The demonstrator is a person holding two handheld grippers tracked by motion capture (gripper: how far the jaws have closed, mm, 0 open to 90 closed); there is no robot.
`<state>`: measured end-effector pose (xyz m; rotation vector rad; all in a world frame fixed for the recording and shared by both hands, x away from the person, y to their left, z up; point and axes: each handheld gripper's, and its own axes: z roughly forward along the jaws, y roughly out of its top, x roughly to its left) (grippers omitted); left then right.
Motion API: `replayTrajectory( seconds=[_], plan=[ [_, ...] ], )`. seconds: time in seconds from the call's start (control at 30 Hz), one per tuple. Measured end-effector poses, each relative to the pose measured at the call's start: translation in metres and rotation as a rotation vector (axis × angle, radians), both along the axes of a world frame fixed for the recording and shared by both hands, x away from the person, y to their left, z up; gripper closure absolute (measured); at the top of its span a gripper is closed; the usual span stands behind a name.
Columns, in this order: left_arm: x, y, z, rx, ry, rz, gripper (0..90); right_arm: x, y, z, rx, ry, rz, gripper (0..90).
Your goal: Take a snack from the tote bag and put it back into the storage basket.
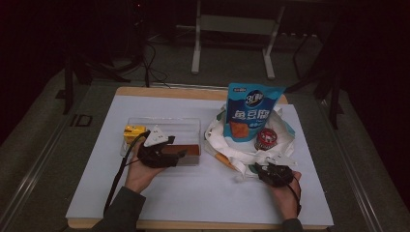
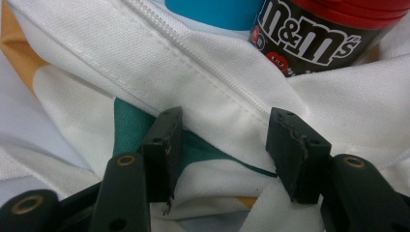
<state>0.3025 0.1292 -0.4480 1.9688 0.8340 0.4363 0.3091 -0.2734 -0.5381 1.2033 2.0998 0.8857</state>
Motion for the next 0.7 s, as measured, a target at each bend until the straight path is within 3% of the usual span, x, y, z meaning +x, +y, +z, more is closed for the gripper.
replayTrajectory(
  seconds=[0.3, 0.7],
  plan=[
    [-0.012, -0.015, -0.012, 0.013, -0.013, -0.032, 35.9, -0.001, -0.001, 0.001, 0.026, 0.005, -0.016, 47.2],
    [-0.015, -0.025, -0.034, 0.032, -0.01, -0.069, 43.7, 0.0, -0.003, 0.003, 0.048, 0.016, -0.015, 47.5]
  ],
)
